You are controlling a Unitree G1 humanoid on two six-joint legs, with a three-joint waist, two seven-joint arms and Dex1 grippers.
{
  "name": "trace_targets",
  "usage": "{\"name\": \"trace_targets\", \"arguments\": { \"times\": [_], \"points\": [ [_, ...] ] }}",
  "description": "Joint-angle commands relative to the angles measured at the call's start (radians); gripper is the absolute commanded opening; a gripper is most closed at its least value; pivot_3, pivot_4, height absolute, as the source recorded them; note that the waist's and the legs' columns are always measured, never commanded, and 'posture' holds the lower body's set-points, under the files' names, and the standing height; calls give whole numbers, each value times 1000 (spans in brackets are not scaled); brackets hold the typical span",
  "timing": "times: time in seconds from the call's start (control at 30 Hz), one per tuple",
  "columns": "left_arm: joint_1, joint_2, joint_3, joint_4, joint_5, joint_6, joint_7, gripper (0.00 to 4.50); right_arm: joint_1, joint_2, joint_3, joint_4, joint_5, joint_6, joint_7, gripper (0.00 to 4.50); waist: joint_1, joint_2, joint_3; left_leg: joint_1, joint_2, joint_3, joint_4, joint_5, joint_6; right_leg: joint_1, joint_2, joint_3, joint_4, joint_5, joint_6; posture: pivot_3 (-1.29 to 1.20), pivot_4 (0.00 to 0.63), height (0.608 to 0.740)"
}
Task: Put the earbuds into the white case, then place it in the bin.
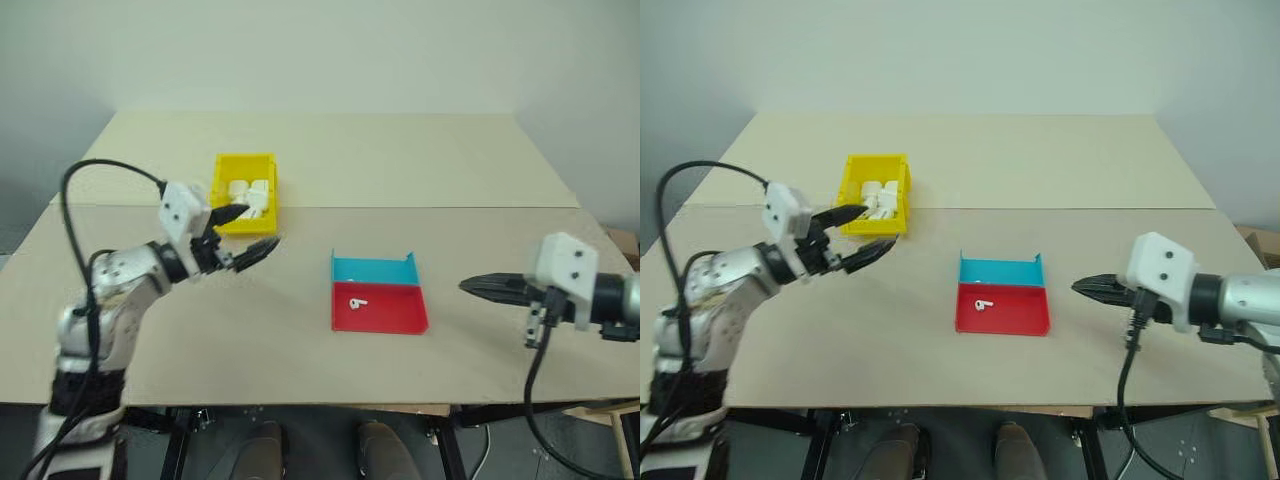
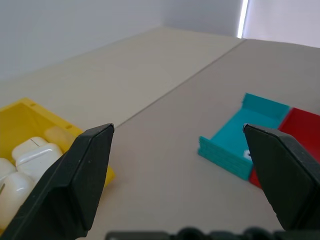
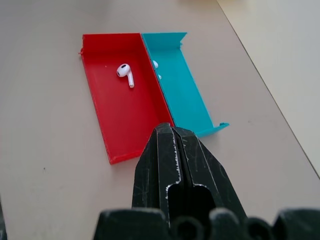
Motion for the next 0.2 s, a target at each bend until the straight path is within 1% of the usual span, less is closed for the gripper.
{"name": "trace_targets", "arguments": {
  "times": [0.03,0.1,0.2],
  "points": [
    [49,60,86,-109,-84,37,-40,4482,-13,-27,-62,52,7,-77,67,0,2,0,0,0,0,0,0,0,0,0,0,0,0,0,0,0,150,740],
    [82,84,125,-140,-119,51,-51,4482,-29,-34,-51,81,7,-88,80,0,2,0,0,0,0,0,0,0,0,0,0,0,0,0,0,0,150,740],
    [104,104,149,-159,-146,52,-60,4482,-51,-34,-17,104,-2,-112,92,0,1,0,0,0,0,1,0,0,0,0,0,0,0,0,0,0,150,740]
  ]
}}
